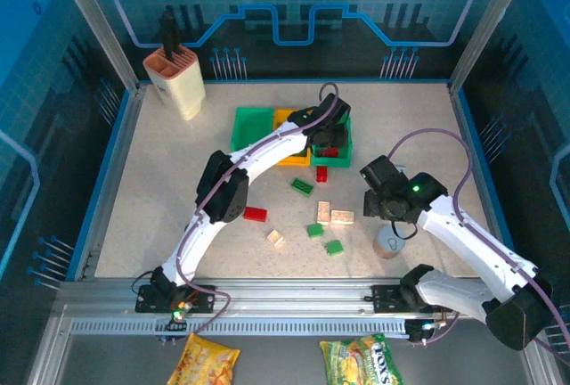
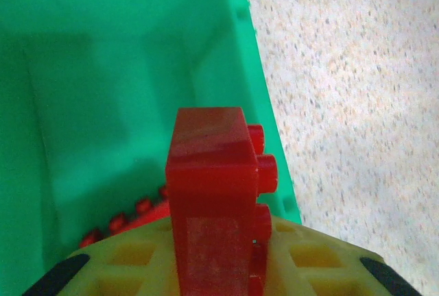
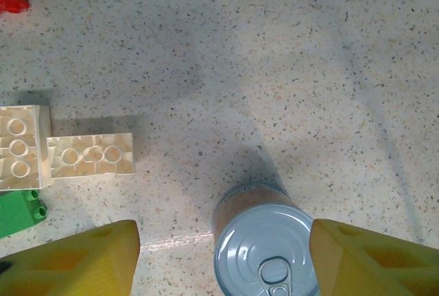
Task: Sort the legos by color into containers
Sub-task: Place the lego in the container.
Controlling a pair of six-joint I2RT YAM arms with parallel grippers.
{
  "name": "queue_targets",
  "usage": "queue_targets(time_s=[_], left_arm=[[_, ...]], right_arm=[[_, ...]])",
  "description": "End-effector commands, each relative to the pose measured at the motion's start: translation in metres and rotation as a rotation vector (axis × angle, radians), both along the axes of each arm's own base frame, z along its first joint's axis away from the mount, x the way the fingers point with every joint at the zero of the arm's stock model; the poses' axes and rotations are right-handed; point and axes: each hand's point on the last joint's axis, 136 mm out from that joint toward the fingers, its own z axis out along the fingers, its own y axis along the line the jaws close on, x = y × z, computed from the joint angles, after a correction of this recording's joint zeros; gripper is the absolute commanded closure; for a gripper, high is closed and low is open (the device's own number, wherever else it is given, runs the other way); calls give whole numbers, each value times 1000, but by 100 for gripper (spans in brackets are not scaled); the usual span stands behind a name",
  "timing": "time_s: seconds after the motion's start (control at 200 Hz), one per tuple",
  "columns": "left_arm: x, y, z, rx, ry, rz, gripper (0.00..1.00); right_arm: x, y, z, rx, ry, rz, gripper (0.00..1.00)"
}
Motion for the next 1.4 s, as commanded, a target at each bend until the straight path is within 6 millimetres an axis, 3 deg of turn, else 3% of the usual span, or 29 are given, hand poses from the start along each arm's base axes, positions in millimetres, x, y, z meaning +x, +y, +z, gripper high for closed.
queue_targets(time_s=[0.0, 0.15, 0.365, 0.695, 1.081, 1.396], left_arm=[[28, 1, 8, -22, -85, 25, 70], [41, 1, -3, -45, -95, 42, 70], [42, -4, -11, -63, -83, 31, 64], [30, -6, 13, -92, -82, -13, 63], [-7, 4, 40, -66, -54, -70, 63], [-55, 33, 35, -3, 52, -92, 63]], right_arm=[[-5, -11, 2, -22, 0, -42, 33], [-8, -13, 4, -23, 2, -44, 33], [-10, -16, 7, -28, -4, -44, 33], [-3, -9, 7, -18, -6, -24, 33], [6, 1, 1, -1, 8, -2, 33], [14, 20, -12, 53, 39, 14, 33]])
